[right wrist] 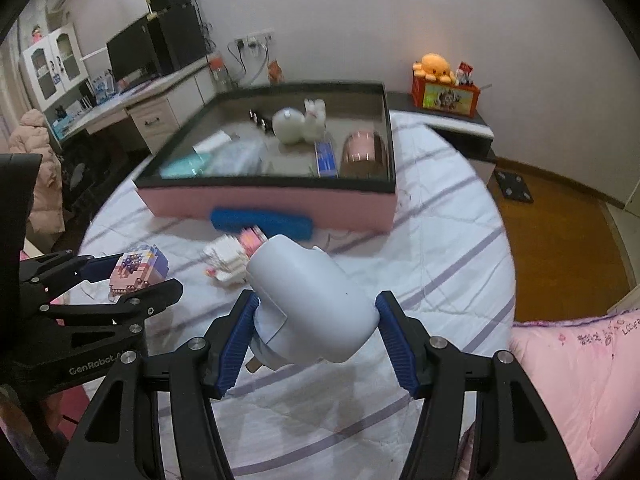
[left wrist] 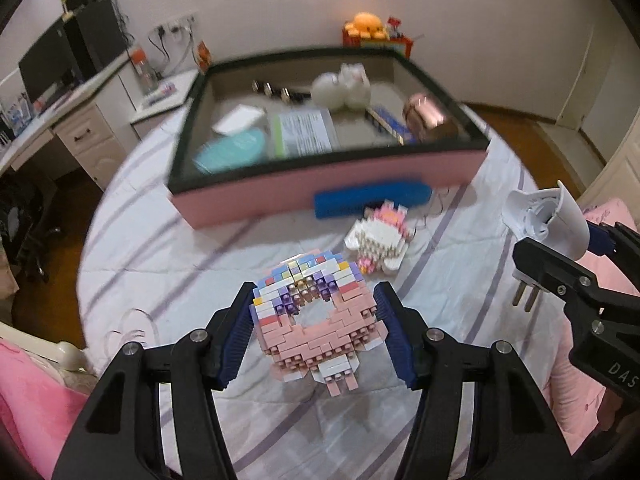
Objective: Organize rigid objects
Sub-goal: 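Lift the block figure and hair dryer and carry both over the tray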
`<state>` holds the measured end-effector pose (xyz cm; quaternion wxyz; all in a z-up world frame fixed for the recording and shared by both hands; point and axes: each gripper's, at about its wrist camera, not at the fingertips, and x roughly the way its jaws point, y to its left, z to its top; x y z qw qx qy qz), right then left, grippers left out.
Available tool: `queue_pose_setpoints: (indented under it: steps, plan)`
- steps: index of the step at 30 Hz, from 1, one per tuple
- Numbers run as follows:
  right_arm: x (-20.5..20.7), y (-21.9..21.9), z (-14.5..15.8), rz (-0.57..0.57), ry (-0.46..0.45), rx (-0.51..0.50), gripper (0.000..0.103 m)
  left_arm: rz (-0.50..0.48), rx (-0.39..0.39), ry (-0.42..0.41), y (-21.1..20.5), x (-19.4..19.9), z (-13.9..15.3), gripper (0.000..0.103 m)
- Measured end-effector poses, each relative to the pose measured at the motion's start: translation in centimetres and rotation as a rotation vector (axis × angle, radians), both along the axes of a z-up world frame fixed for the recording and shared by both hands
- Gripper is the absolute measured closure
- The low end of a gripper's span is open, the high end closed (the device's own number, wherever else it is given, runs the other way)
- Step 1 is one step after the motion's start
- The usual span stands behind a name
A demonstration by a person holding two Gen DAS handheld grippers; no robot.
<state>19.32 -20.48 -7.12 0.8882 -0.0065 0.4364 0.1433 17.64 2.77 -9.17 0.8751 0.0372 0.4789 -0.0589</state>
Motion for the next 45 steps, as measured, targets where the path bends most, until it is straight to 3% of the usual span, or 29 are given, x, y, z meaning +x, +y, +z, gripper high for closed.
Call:
queue_pose_setpoints:
  steps: [12,20,36,45]
  plan:
    - [-6.0,-0.2,8.0,-0.001,-0.26,0.057,0.041,0.025,0.017,-0.31,1.4,-5.7,9.1,0.043]
    - [-9.5,-0.5,11.0,0.009,-0.374,0.076,0.041,0.037,0.019,-0.427,1.7,-8.9,11.4,0.043]
    - [-9.5,-0.9,11.2,0.016,-0.381,0.092,0.041,0.043,0.019,-0.454,1.8,-10.2,12.1,0.042]
    - [-7.6,-1.2,10.9,0.004,-0.371,0.097,0.041,0.043,0.023,-0.435,1.8,-7.4,11.8,0.042]
